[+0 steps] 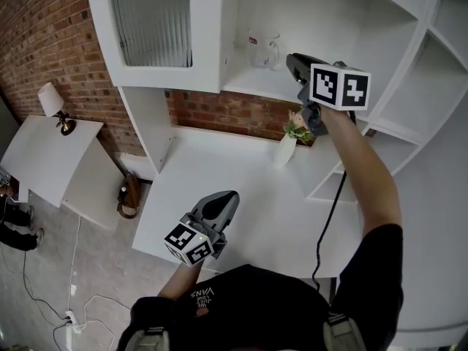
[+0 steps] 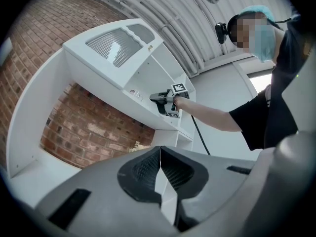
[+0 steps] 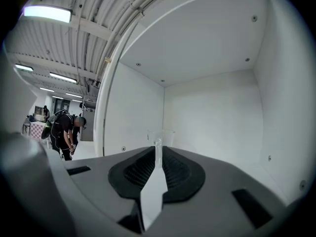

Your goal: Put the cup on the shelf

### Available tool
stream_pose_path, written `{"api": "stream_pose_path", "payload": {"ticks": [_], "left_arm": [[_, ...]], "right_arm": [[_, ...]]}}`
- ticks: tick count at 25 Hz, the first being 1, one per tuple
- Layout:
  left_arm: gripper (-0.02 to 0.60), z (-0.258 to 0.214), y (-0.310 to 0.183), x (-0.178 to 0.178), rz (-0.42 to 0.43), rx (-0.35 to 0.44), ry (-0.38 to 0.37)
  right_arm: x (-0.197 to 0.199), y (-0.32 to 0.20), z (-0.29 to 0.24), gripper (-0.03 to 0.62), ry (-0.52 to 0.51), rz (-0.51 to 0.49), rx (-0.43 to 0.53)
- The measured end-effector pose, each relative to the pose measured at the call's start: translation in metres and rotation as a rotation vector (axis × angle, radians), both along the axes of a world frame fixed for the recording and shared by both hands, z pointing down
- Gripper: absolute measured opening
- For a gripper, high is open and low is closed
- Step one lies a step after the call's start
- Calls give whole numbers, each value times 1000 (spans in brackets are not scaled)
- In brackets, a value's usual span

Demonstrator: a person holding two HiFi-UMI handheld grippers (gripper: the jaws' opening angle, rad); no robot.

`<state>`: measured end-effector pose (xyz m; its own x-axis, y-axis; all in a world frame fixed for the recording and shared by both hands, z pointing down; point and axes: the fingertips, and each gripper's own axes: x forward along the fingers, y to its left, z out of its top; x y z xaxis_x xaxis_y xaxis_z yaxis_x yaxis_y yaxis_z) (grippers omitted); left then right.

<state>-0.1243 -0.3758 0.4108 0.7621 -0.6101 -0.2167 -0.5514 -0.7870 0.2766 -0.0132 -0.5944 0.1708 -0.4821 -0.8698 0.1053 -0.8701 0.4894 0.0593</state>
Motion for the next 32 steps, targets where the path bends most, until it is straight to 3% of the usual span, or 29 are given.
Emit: {"api": "stream_pose_path", "payload": {"ticks": [5,8,15,23,32], "left_arm": [[8,-8,4,10,-29,16,-5],[8,-14,7,17,-51,23,-4],[8,-22,20,30,-117,42,-18],[8,-18,40,50,-171,37,-33],[8,2,63,88,-178,-14,-39]], "right_arm": [[17,38,10,2,10,-48,64],[22,65,21,2,47,-90,103],[36,134,66,2,30,-184,165],[67,185,144,2,-27,-230,84],[118,218,206,2,-102,-195,-21]]}}
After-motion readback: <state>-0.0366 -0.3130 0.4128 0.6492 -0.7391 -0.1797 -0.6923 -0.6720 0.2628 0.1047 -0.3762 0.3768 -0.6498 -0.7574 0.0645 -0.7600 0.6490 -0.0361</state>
